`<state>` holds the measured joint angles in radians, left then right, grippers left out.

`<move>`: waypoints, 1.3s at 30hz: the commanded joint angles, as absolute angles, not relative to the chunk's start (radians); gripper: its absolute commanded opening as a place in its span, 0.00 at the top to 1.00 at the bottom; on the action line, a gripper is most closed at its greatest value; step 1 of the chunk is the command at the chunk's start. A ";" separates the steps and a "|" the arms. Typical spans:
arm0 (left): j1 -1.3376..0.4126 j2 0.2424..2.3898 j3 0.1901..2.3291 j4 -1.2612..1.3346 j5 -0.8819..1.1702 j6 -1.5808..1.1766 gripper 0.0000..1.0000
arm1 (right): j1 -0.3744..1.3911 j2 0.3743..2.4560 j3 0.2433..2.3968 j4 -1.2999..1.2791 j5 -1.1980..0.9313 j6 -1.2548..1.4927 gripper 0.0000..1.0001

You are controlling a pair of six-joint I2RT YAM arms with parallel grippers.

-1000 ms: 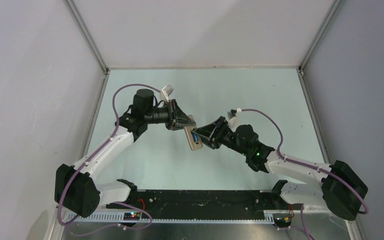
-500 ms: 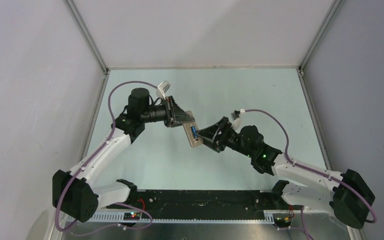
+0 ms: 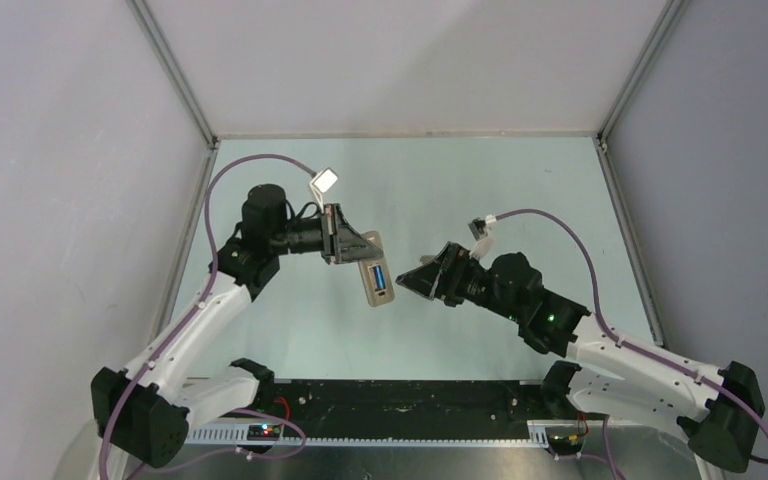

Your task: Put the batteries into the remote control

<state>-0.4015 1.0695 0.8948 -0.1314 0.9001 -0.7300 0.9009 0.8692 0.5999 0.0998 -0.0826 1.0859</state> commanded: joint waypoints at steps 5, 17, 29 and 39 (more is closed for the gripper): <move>-0.410 0.980 0.886 -0.110 1.008 -0.514 1.00 | 1.110 0.899 0.813 -0.077 0.143 0.670 0.22; -0.416 0.992 0.873 -0.126 1.022 -0.495 1.00 | 1.216 1.019 0.935 -0.155 0.352 0.573 0.32; -0.416 1.035 0.855 -0.132 1.022 -0.495 1.00 | 1.239 1.104 0.990 -0.172 0.386 0.525 0.31; -0.416 1.037 0.862 -0.136 1.015 -0.494 1.00 | 1.238 1.154 0.997 -0.168 0.384 0.520 0.43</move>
<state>-0.4129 1.0431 0.8520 -0.1551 0.9981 -0.5125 1.2335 1.1431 0.9466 -0.1818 0.3580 0.5442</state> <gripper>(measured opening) 0.287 0.576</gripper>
